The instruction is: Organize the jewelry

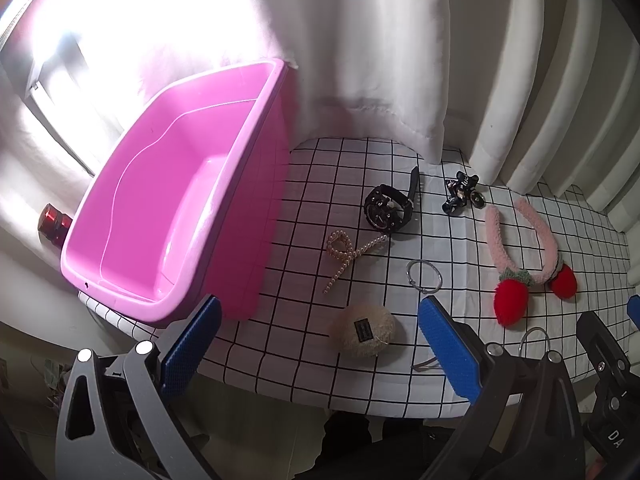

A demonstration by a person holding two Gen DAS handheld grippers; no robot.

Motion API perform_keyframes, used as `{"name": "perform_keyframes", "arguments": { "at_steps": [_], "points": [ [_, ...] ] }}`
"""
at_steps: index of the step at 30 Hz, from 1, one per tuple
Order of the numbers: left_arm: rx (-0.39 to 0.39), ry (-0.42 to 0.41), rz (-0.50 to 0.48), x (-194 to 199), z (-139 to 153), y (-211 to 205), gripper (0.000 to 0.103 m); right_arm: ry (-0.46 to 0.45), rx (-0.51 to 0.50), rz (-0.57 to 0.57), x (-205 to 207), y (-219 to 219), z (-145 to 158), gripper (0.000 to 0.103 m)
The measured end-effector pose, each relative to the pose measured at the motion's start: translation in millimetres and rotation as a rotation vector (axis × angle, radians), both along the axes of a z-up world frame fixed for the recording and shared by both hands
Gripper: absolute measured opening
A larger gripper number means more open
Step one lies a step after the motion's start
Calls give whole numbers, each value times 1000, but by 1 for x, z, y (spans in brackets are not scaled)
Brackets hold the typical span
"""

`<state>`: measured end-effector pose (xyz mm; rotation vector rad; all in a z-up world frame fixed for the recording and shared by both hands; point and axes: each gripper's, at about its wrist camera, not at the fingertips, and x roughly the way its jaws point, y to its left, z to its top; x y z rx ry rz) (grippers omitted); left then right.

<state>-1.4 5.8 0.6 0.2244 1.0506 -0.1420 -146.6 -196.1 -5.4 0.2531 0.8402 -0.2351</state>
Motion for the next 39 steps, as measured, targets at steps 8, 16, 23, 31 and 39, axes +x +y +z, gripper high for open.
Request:
{"name": "perform_keyframes", "arguments": {
  "at_steps": [8,16,23,31,39],
  "points": [
    [0,2,2,-1,0,0,97,-2,4,2,-3,1,-1,94],
    [-7,24,13,-4,-6,3,97,5,29,-4,-7,-5,-6,94],
    [-42,85,12,-10,-34,10,97,26,96,-8,-15,-23,-28,94],
    [-62,167,21,-21,-85,11,97,110,173,-33,-22,-50,-78,94],
    [-89,193,63,-19,-129,13,97,182,214,-78,-23,-84,-138,94]
  ]
}}
